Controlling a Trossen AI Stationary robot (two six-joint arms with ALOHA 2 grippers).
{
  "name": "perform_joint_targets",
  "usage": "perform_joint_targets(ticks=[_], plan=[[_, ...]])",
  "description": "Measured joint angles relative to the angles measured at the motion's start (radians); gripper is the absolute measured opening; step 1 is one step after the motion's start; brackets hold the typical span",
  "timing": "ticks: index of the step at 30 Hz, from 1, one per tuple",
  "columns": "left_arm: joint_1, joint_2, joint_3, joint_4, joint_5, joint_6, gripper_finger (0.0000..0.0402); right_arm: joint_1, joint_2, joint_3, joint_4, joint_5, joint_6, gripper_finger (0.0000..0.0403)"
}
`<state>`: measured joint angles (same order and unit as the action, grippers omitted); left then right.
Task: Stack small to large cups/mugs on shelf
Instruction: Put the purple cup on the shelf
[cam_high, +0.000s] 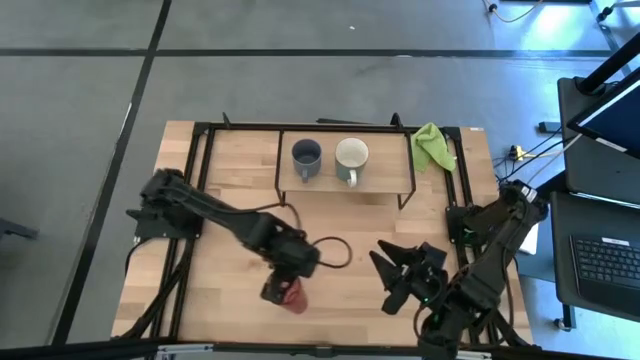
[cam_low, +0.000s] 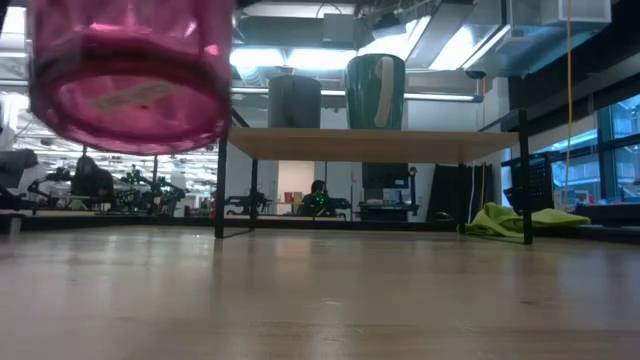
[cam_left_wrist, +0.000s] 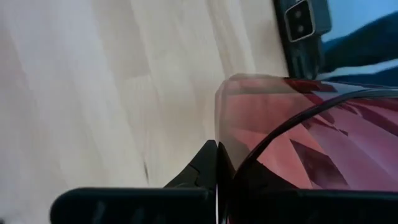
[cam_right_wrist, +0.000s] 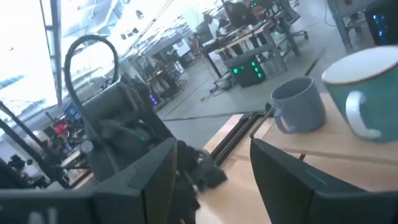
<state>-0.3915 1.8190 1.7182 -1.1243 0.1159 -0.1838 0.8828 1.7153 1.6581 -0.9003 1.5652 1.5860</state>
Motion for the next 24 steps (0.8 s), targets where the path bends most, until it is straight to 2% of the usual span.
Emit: perform_joint_targets(ticks=[3,8,11,13,24], plan=[[0.03,0.087,0.093,-0.03,0.026,0.047,0.0004,0.001,-0.022,0.0,-0.037,0.003,0.0,0.0206],[0.061,0.18,0.175,-0.082,-0.05,0.097,0.0005,0.022,-0.058,0.0,-0.094,0.004,-0.013,0.0206],[0.065,0.202,0.185,-0.13,-0.147,0.121,0.0005,0.033,-0.066,0.0,-0.118,-0.001,-0.016,0.0206],[0.065,0.204,0.185,-0.147,-0.174,0.14,0.0005,0.038,-0.068,0.0,-0.13,-0.005,-0.016,0.0206],[0.072,0.202,0.185,-0.148,-0.151,0.171,0.0017,0.026,-0.081,0.0,-0.184,-0.016,0.007,0.0206]])
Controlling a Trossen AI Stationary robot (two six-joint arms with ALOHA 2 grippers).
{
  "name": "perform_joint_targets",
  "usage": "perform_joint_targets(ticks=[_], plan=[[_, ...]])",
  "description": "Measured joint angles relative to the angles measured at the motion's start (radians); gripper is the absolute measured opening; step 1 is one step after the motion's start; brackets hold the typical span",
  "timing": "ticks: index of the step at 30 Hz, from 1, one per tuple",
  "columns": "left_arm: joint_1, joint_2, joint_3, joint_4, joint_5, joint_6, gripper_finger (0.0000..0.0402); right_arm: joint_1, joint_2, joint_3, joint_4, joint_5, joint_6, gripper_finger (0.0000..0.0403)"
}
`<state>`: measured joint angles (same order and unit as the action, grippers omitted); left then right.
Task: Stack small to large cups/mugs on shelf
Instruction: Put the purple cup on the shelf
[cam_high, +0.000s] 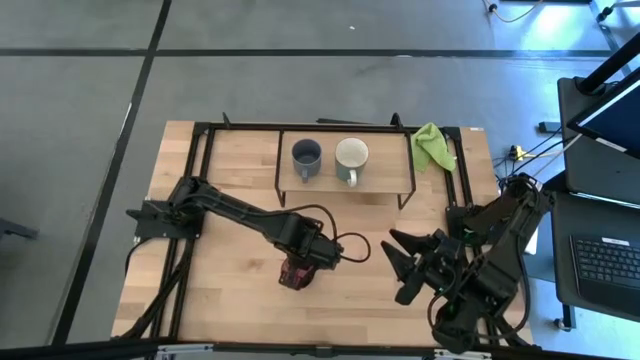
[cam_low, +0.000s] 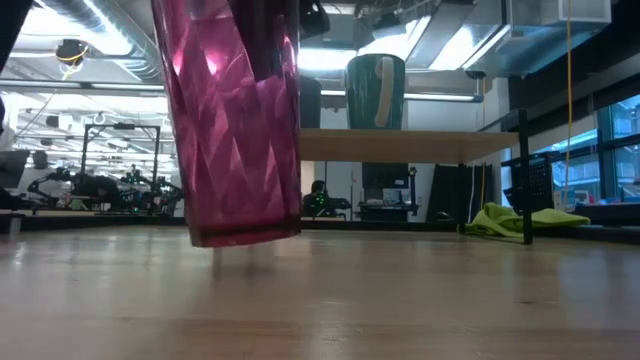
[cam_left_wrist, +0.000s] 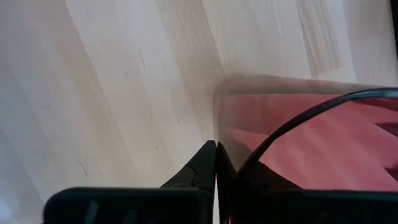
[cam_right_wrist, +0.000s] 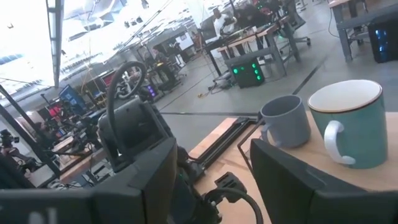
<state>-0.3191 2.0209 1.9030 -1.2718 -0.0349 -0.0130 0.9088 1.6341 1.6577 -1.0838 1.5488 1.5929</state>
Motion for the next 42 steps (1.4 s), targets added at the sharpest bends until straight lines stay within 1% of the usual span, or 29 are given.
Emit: perform_joint_targets(ticks=[8,18,22,26,31,35,37,38,40,42], plan=[[0.021,0.0,0.0,0.02,-0.001,0.024,0.0043,-0.003,0.0,0.0,0.001,-0.007,0.003,0.0206],[0.047,-0.002,0.0,0.031,0.0,0.07,0.0045,-0.003,0.0,0.0,0.001,-0.008,0.004,0.0206],[0.055,-0.012,0.01,0.024,-0.001,0.076,0.0054,-0.004,0.0,0.0,0.001,-0.008,0.004,0.0206],[0.063,-0.014,0.049,0.02,0.0,0.078,0.0066,-0.013,0.0,0.0,0.0,-0.031,0.004,0.0206],[0.069,-0.016,0.137,-0.005,-0.001,0.081,0.0083,-0.028,0.0,0.0,-0.007,-0.081,0.005,0.0206],[0.07,-0.016,0.228,-0.103,-0.026,0.07,0.0088,-0.032,0.0,0.0,-0.009,-0.103,0.022,0.0206],[0.066,-0.017,0.26,-0.187,-0.053,0.05,0.0088,-0.036,0.0,0.0,-0.01,-0.171,0.081,0.0206],[0.063,-0.018,0.268,-0.229,-0.063,0.044,0.0088,-0.04,0.0,0.0,-0.009,-0.238,0.114,0.0206],[0.045,-0.04,0.259,-0.282,-0.072,0.046,0.0087,-0.061,0.012,0.0,0.0,-0.406,0.162,0.0206],[0.011,-0.078,0.241,-0.271,-0.062,0.073,0.0083,-0.091,0.043,0.0,0.018,-0.557,0.186,0.0206]])
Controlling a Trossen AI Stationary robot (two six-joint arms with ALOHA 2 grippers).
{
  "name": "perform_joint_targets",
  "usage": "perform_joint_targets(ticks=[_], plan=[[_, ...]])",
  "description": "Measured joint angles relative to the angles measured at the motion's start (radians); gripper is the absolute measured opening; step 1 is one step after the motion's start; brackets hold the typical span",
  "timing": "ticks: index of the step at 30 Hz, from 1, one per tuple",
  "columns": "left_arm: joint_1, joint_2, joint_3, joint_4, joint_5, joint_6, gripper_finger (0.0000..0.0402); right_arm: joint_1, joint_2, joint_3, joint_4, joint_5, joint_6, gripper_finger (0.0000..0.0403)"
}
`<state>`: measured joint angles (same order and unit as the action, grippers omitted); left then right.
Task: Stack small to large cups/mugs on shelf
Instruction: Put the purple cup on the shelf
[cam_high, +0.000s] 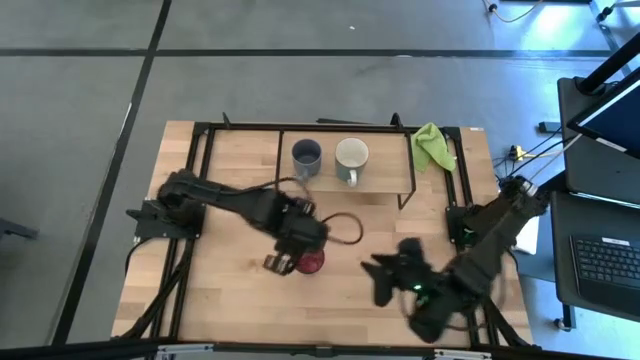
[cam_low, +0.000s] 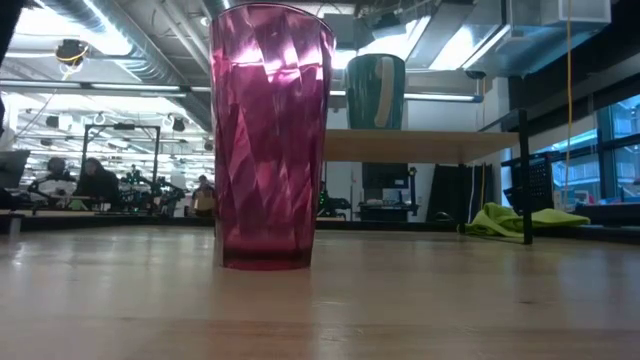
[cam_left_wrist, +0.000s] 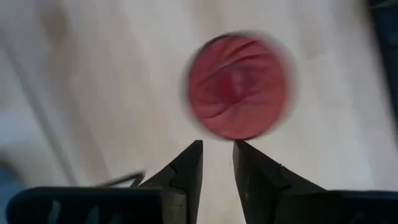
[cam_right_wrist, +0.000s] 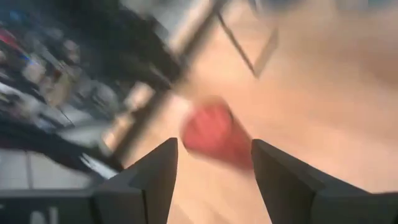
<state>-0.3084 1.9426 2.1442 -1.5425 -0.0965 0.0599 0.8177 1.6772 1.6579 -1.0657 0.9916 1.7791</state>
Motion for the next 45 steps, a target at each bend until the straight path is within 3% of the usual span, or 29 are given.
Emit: perform_joint_targets(ticks=[6,13,18,22,29,38,45], plan=[[-0.105,-0.227,-0.173,0.234,0.092,0.008,0.0071,-0.117,0.11,-0.001,0.083,-0.383,-0.096,0.0206],[-0.185,-0.597,-0.591,0.55,0.091,-0.197,0.0064,-0.219,0.109,0.0,0.114,-0.468,-0.136,0.0206],[-0.277,-0.817,-0.883,0.778,-0.017,-0.349,0.0064,-0.301,0.116,0.0,0.132,-0.556,-0.153,0.0206],[-0.349,-0.932,-1.043,0.861,-0.095,-0.425,0.0064,-0.357,0.12,0.0,0.215,-0.576,-0.197,0.0206],[-0.418,-1.042,-1.189,0.954,-0.155,-0.475,0.0064,-0.409,0.187,-0.001,0.253,-0.697,-0.206,0.0206],[-0.435,-1.099,-1.262,0.954,-0.18,-0.498,0.0064,-0.417,0.243,0.0,0.284,-0.734,-0.157,0.0205],[-0.434,-1.114,-1.298,0.951,-0.207,-0.479,0.0064,-0.417,0.264,-0.001,0.313,-0.751,-0.134,0.0164]])
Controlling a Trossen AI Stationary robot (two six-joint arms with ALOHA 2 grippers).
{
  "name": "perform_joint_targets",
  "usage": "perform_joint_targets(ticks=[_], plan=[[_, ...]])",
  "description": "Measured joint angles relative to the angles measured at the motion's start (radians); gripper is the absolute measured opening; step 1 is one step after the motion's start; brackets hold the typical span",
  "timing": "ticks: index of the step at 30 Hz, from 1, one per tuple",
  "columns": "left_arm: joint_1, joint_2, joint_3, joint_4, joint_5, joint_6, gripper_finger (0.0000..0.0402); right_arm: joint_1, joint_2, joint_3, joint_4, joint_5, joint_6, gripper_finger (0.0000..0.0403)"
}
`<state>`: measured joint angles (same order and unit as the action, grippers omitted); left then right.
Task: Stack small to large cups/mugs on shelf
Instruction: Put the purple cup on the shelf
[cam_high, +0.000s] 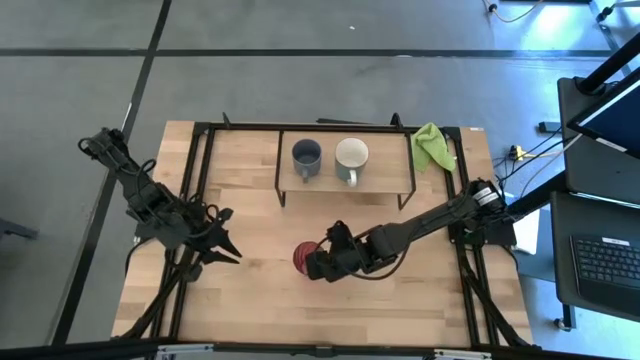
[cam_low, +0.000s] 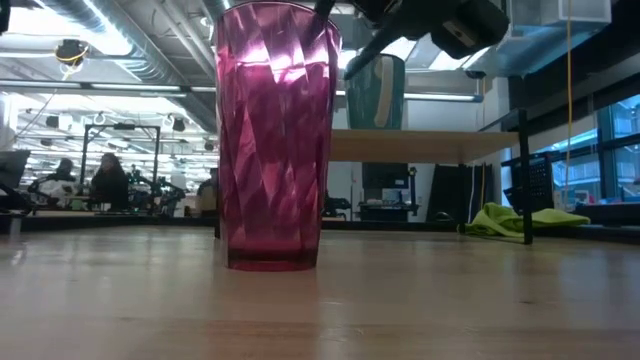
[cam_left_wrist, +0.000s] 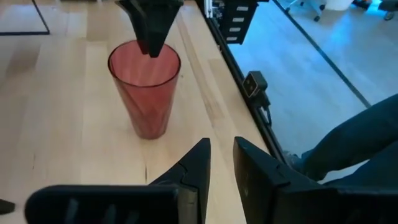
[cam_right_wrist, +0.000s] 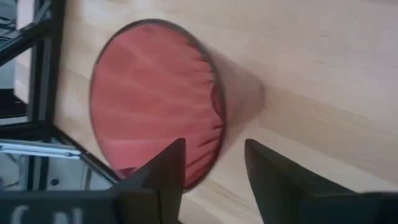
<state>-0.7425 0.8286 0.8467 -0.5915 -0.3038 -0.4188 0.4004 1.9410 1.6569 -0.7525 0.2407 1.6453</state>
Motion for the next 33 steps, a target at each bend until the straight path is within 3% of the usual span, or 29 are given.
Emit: perform_joint_targets(ticks=[15,24,29,33], plan=[[0.0,0.0,-0.017,0.001,0.001,0.002,0.0064,-0.018,0.004,0.0,0.009,-0.014,-0.027,0.0017],[0.0,0.0,-0.017,0.001,0.001,0.002,0.0064,-0.019,0.003,0.0,-0.006,-0.011,-0.025,0.0043],[0.0,0.0,-0.017,-0.002,0.002,-0.015,0.0064,-0.002,-0.035,0.032,-0.172,0.004,-0.024,0.0011],[0.0,0.001,-0.017,-0.002,0.002,-0.017,0.0064,0.038,-0.055,0.202,-0.51,0.08,0.034,0.0016]])
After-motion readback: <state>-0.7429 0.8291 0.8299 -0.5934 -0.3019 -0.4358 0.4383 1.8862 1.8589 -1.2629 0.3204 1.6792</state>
